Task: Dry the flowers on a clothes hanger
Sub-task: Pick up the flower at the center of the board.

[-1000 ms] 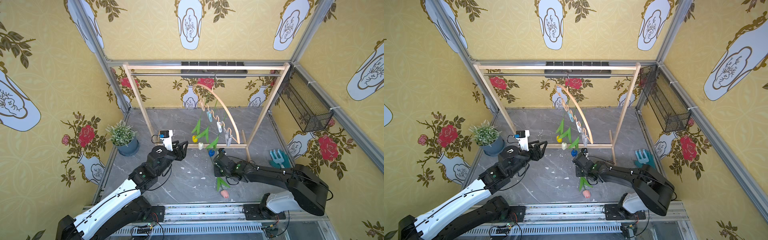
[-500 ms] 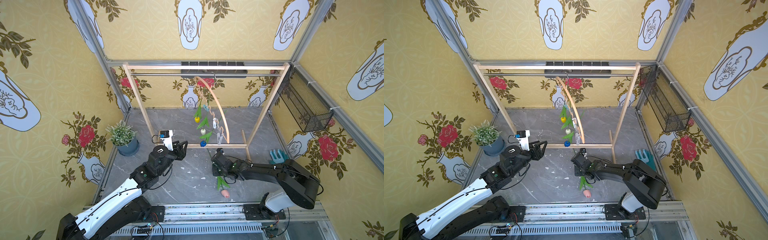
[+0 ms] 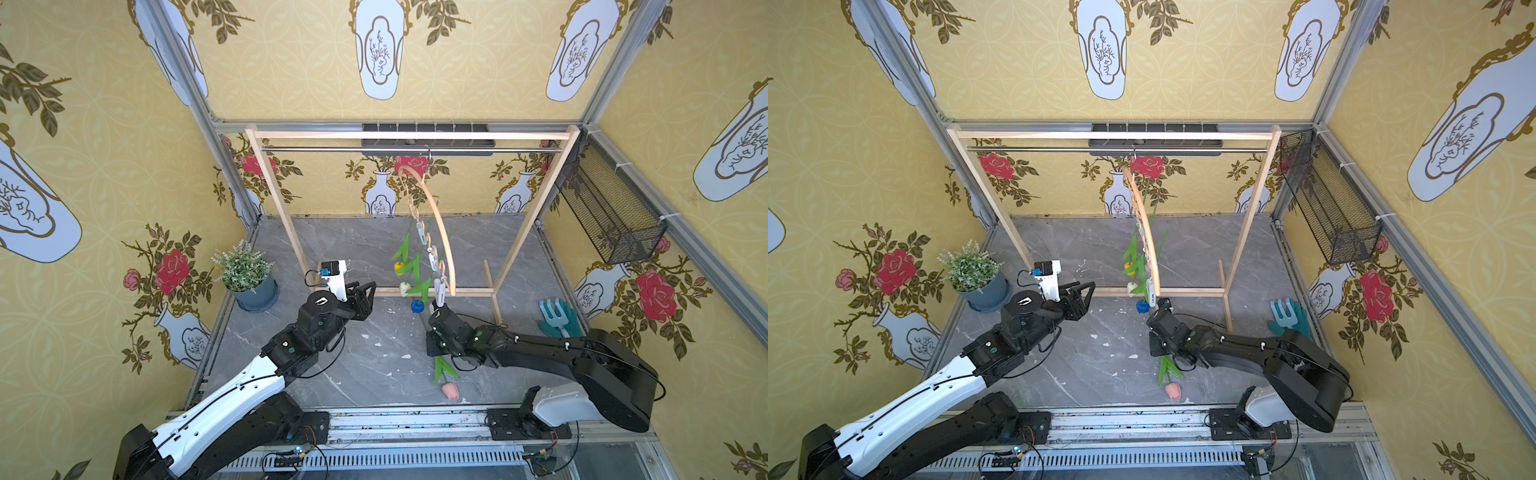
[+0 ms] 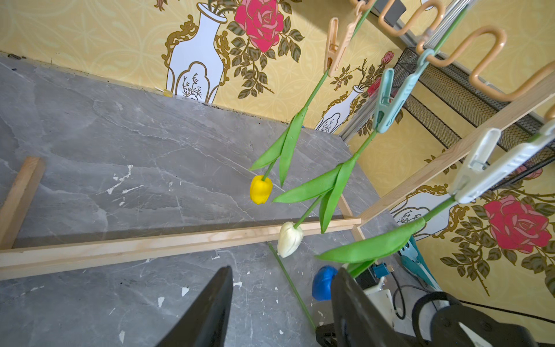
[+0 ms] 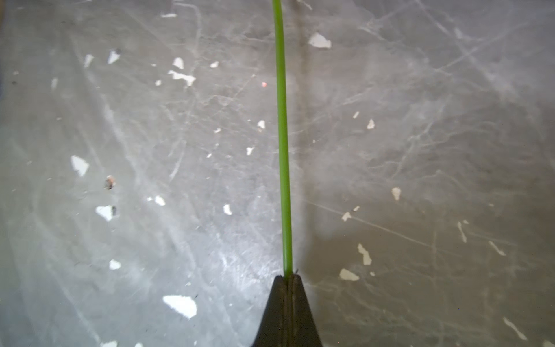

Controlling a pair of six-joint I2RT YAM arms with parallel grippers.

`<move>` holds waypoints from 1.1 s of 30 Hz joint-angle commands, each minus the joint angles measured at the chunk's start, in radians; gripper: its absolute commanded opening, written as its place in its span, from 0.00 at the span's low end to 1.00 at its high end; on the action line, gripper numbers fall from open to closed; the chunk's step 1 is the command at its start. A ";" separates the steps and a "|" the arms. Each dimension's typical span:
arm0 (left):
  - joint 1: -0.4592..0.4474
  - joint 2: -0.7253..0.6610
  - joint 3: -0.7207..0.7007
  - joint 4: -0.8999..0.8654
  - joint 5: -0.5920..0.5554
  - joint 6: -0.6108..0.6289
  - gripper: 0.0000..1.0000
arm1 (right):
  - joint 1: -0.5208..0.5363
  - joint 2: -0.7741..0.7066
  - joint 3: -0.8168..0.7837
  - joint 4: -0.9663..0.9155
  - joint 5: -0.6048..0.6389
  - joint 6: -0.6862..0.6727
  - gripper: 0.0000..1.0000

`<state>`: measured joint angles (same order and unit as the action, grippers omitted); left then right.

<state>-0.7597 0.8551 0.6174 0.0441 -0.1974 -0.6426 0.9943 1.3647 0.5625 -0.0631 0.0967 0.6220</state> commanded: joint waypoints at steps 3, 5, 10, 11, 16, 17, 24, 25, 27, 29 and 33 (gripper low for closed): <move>0.000 0.007 -0.017 0.021 0.025 -0.032 0.57 | 0.005 -0.126 -0.068 0.159 -0.153 -0.066 0.00; 0.000 0.013 -0.018 0.022 0.044 -0.036 0.57 | 0.004 -0.167 -0.091 0.209 -0.196 -0.065 0.00; 0.000 0.030 -0.033 0.039 0.097 -0.093 0.57 | 0.005 -0.159 -0.095 0.267 -0.259 -0.049 0.00; 0.000 0.033 -0.040 0.049 0.111 -0.099 0.57 | 0.005 -0.148 -0.098 0.286 -0.275 -0.042 0.00; 0.000 0.054 -0.061 0.065 0.166 -0.140 0.58 | 0.010 -0.103 -0.102 0.370 -0.330 -0.016 0.00; 0.000 0.055 -0.069 0.070 0.172 -0.150 0.57 | 0.012 -0.099 -0.105 0.390 -0.340 -0.011 0.00; -0.001 0.094 -0.102 0.133 0.260 -0.210 0.56 | 0.012 -0.153 -0.099 0.462 -0.356 0.008 0.00; -0.001 0.108 -0.100 0.143 0.278 -0.219 0.56 | 0.011 -0.161 -0.095 0.470 -0.359 0.010 0.00; -0.003 0.129 -0.100 0.168 0.314 -0.231 0.58 | 0.009 -0.172 -0.087 0.483 -0.365 0.014 0.00; -0.008 0.138 -0.105 0.202 0.337 -0.241 0.59 | 0.009 -0.179 -0.078 0.493 -0.372 0.017 0.00; -0.012 0.147 -0.104 0.225 0.358 -0.246 0.53 | 0.009 -0.188 -0.065 0.517 -0.384 0.023 0.00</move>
<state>-0.7715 0.9974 0.5186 0.2050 0.1181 -0.8761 1.0027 1.1831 0.4870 0.3801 -0.2687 0.6323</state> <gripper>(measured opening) 0.542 0.053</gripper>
